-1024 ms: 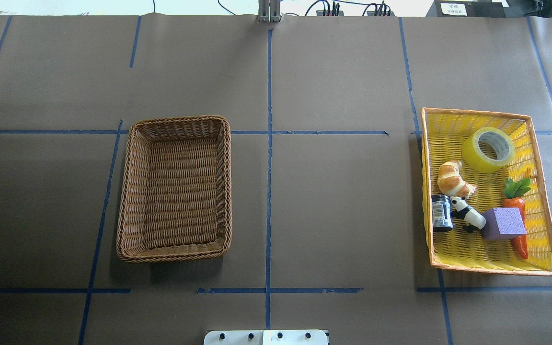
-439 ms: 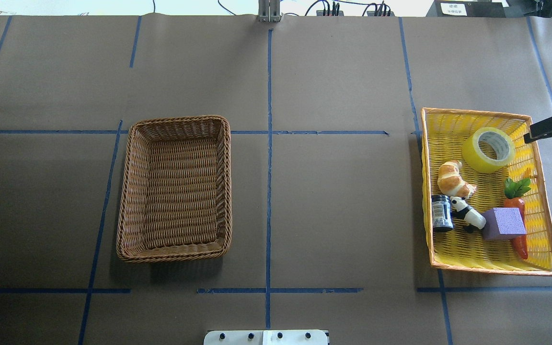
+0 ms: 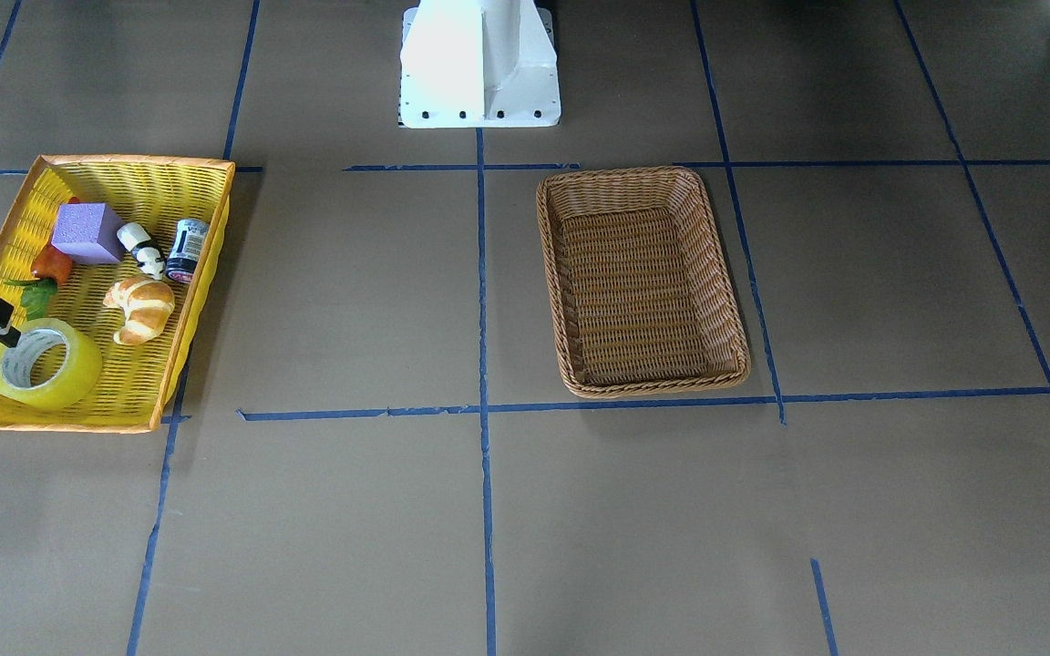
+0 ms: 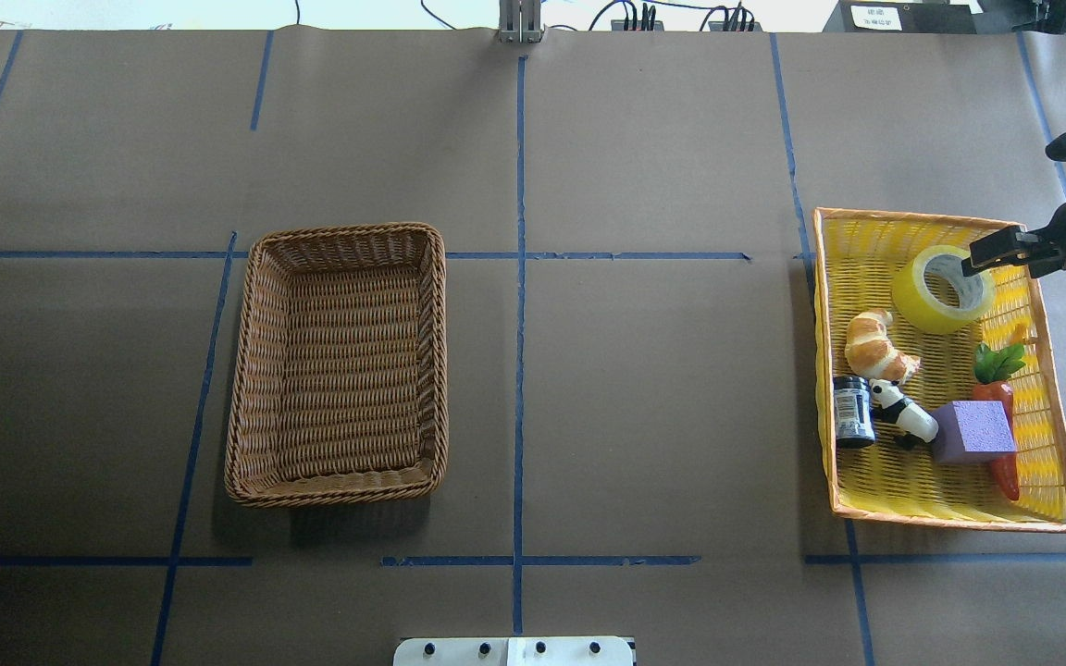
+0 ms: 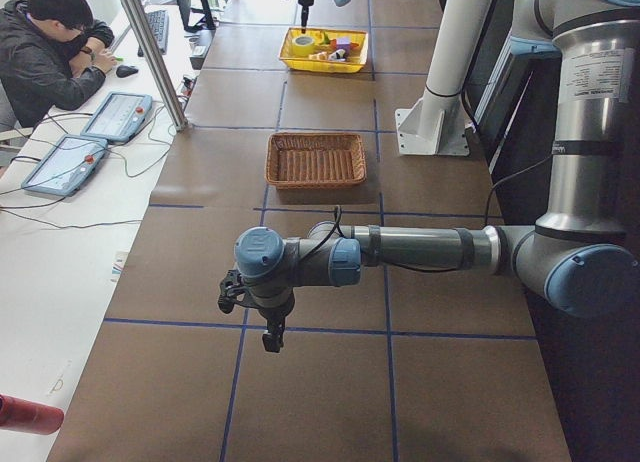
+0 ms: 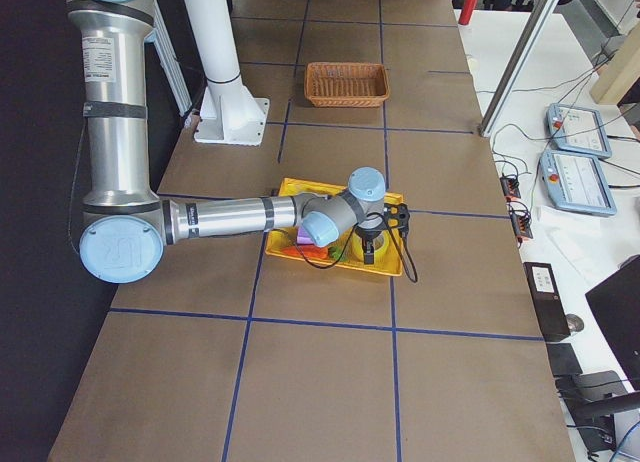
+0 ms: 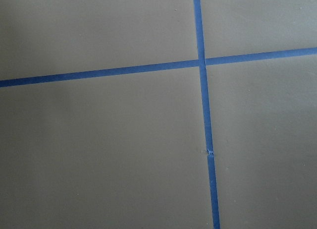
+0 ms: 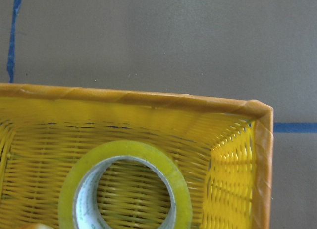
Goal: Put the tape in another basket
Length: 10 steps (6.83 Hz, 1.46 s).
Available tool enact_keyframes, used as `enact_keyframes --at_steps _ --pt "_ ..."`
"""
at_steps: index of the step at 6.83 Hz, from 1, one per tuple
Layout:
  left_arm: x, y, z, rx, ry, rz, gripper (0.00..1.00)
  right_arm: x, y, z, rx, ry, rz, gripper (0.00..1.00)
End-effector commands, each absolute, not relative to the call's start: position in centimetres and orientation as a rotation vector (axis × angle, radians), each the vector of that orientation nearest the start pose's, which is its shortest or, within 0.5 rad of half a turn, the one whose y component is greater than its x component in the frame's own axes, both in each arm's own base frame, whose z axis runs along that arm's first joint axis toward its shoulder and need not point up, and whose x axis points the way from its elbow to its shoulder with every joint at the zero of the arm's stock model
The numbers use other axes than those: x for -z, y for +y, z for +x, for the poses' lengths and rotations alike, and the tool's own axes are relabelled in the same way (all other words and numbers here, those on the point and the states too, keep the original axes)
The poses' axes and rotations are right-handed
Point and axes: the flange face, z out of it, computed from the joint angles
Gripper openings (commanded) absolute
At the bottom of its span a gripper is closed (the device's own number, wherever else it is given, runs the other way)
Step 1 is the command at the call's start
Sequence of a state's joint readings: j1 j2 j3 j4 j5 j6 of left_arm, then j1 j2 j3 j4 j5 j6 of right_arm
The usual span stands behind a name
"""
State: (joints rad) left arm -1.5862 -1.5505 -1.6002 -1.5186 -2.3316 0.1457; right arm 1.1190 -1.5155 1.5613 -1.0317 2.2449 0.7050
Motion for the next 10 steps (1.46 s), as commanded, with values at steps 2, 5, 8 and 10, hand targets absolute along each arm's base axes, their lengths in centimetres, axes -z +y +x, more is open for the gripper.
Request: enact_keyframes --at_steps 2,5,8,10 --pt "-65.9 -47.9 -7.2 -0.109 0.762 0.023 1.0 -59.1 -52.3 -19.2 -0.023 -0.843 0.082 1.0" --pt "-65.8 -47.9 -7.3 -0.108 0.763 0.026 1.0 -60.8 -51.6 -21.0 -0.001 -0.828 0.042 1.0" --pt "-65.8 -47.9 -7.2 -0.109 0.763 0.025 1.0 -61.2 -51.6 -20.9 0.004 -0.826 0.041 0.18" --pt "-65.7 -47.9 -7.3 -0.107 0.763 0.026 1.0 -61.2 -51.6 -20.7 -0.001 -0.825 0.042 0.0"
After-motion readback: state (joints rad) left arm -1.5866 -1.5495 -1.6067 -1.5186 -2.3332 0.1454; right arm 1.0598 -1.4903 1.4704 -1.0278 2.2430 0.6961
